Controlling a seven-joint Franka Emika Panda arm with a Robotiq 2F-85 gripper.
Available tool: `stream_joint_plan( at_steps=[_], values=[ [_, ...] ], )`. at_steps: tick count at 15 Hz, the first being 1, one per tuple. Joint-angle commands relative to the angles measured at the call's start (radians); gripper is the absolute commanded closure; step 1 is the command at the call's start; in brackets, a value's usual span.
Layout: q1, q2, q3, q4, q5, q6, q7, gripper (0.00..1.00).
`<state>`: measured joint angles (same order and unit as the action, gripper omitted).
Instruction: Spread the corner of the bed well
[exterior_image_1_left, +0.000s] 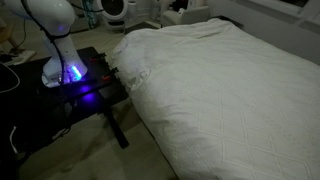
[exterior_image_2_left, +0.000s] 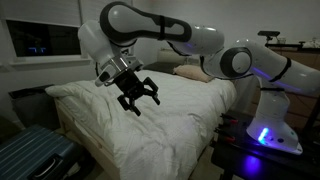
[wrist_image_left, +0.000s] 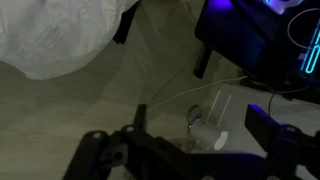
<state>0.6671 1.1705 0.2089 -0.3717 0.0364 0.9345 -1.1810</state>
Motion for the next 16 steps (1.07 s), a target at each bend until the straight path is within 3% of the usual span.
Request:
stream_joint_plan(
  at_steps=[1,7,16],
  values=[
    [-0.044,-0.003,0.001,0.009,0.038,0.044,0.164,0.0],
    [-0.089,-0.028,-0.017,0.002,0.02,0.138,0.394,0.0],
    [-0.002,-0.088,-0.12,-0.008,-0.138,0.218,0.655,0.0]
  ],
)
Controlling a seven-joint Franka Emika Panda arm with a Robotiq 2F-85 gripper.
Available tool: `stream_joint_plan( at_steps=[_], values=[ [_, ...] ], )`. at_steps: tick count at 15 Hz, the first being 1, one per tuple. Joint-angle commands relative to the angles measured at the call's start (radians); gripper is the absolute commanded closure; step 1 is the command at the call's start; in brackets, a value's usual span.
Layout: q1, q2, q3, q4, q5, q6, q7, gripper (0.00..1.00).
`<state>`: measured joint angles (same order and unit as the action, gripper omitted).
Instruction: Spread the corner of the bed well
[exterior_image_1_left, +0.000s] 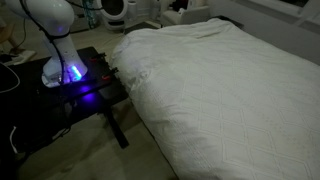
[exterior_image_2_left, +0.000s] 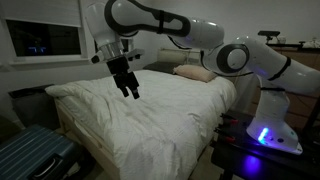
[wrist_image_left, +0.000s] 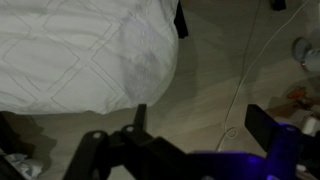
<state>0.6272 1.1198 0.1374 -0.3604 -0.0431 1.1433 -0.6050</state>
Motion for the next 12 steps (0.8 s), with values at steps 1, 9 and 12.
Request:
stream_joint_plan(
  at_steps=[1,9,12],
  values=[
    [0.05,-0.043,-0.063,-0.02,-0.08,0.007,0.107,0.0],
    [0.091,-0.049,-0.087,-0.03,-0.119,0.011,0.188,0.0],
    [0.088,-0.049,-0.088,-0.031,-0.123,0.011,0.188,0.0]
  ],
)
